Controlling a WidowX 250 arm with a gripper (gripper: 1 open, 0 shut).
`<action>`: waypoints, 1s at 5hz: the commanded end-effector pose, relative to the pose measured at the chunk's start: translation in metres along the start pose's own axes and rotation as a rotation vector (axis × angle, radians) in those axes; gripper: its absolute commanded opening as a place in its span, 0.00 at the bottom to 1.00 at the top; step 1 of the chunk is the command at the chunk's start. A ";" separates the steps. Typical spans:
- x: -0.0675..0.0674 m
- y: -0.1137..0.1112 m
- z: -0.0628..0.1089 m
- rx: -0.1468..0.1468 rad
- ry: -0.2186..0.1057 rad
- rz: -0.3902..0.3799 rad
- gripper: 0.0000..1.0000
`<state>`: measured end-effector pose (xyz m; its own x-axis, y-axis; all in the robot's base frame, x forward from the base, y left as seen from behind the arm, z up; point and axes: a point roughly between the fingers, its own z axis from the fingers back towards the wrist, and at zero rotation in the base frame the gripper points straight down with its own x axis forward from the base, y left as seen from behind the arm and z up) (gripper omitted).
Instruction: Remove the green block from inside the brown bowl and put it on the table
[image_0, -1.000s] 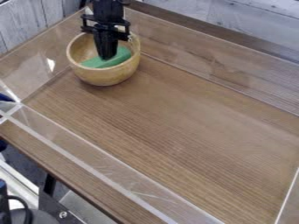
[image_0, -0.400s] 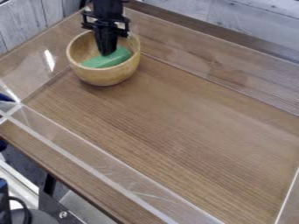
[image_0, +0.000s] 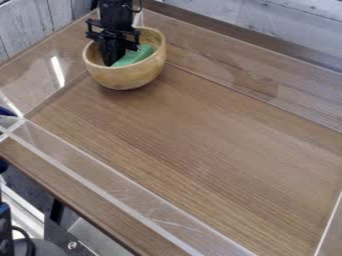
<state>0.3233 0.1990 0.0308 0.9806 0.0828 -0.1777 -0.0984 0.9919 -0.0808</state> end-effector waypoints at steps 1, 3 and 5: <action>-0.002 -0.002 0.022 -0.004 -0.044 -0.001 0.00; -0.010 -0.009 0.053 -0.020 -0.096 -0.010 0.00; -0.020 -0.023 0.095 -0.036 -0.168 -0.042 0.00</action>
<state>0.3181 0.1802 0.1015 0.9952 0.0554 -0.0808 -0.0676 0.9854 -0.1564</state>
